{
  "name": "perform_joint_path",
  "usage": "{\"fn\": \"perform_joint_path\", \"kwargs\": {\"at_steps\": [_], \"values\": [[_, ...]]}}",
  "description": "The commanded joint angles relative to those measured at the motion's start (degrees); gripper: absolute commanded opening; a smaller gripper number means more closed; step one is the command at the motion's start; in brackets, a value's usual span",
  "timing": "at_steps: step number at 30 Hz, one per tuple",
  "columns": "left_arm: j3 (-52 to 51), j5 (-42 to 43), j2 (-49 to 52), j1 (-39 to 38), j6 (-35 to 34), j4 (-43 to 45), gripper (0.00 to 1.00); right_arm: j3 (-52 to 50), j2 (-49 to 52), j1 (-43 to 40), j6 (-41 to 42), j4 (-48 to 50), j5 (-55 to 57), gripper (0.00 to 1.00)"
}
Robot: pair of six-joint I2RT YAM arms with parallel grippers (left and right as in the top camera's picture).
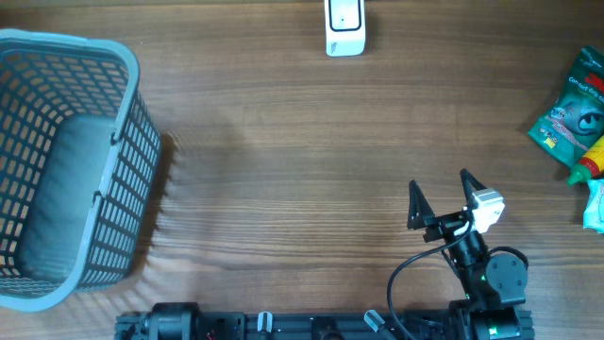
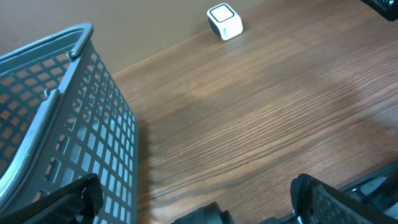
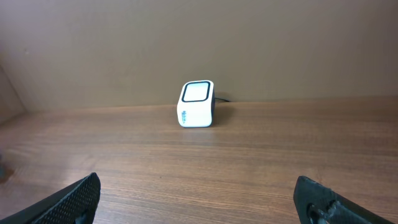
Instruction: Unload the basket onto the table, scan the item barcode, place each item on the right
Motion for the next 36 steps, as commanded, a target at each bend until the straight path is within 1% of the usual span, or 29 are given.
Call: {"fn": "perform_joint_path", "kwargs": {"at_steps": [1,5,7,10,11,15,19,21,25,28,29,30,33,35,36], "values": [[-0.2,5.2,-0.2,-0.8,0.3,2.5,1.0,-0.1,-0.7,0.3,-1.1,0.2,1.2,1.0],[-1.2,10.5,-0.2,0.6,0.3,9.5,1.0,-0.1,-0.7,0.3,-1.1,0.2,1.2,1.0],[-4.1,10.6,-0.2,1.1,0.3,12.4,1.0,-0.1,-0.6,0.3,-1.1,0.2,1.2,1.0],[-10.6,10.6,-0.2,1.1,0.3,18.8,1.0,-0.1,-0.6,0.3,-1.1,0.2,1.2,1.0],[-14.6,10.6,-0.2,1.1,0.3,22.6,0.99,-0.1,-0.6,0.3,-1.1,0.2,1.2,1.0],[-25.6,11.3,-0.2,1.2,0.3,33.1,1.0,-0.1,-0.6,0.3,-1.1,0.2,1.2,1.0],[-34.5,16.2,-0.2,1.4,0.3,35.2,1.0,-0.1,-0.5,0.3,-1.1,0.2,1.2,0.99],[-38.0,16.4,-0.2,2.4,0.3,35.4,1.0,-0.1,-0.5,0.3,-1.1,0.2,1.2,1.0],[-39.6,17.1,-0.2,2.9,0.3,36.1,1.0,-0.1,-0.5,0.3,-1.1,0.2,1.2,1.0],[-39.8,18.1,-0.2,2.9,0.3,42.7,1.0,-0.1,-0.5,0.3,-1.1,0.2,1.2,1.0],[-40.9,19.0,-0.2,2.9,0.3,48.3,1.0,-0.1,-0.5,0.3,-1.1,0.2,1.2,1.0],[-42.1,19.7,-0.2,2.9,0.3,51.8,1.0,-0.1,-0.5,0.3,-1.1,0.2,1.2,1.0],[-47.2,22.1,-0.2,2.9,-0.2,59.8,1.0,-0.1,-0.5,0.3,-1.1,0.2,1.2,1.0],[-52.6,23.2,-0.2,2.9,-3.9,68.3,1.0,-0.1,-0.5,0.3,-1.1,0.2,1.2,1.0],[-55.9,23.0,-0.2,2.9,-8.4,74.3,1.0,-0.1,-0.5,0.3,-1.1,0.2,1.2,1.0]]}}
